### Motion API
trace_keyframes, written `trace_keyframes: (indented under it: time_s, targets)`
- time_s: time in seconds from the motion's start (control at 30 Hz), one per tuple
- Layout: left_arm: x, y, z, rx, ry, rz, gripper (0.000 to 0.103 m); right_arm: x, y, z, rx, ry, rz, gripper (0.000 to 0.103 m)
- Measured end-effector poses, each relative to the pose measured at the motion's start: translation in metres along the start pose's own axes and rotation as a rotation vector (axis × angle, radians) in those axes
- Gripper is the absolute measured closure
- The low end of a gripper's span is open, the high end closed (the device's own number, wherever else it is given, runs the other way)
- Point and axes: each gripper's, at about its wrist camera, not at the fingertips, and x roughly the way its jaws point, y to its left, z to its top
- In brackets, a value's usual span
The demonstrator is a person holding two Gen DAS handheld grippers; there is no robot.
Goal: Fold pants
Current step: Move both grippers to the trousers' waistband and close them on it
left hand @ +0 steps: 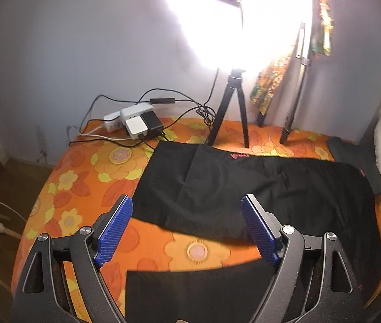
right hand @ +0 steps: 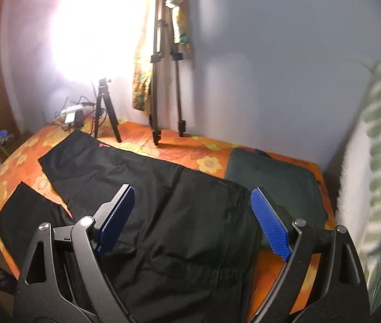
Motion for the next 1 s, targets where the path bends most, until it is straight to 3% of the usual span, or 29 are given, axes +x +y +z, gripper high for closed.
trace_keyframes:
  time_s: [0.2,0.37,0.63,1.0]
  targets:
    - [0.044,0.015,0.041,-0.003,0.018,0.035,0.02,0.063,-0.006,0.036,-0.055,0.078,0.131,0.012]
    - [0.094,0.022,0.064,-0.002,0.059,0.043,0.02,0.115,-0.004,0.043,-0.093,0.124,0.181,0.012]
    - [0.178,0.031,0.076,-0.012,0.153,0.024,0.02,0.204,-0.001,0.036,-0.108,0.254,0.247,0.011]
    - [0.246,0.056,0.088,-0.057,0.222,0.003,0.019,0.268,-0.002,0.029,-0.108,0.347,0.322,0.011]
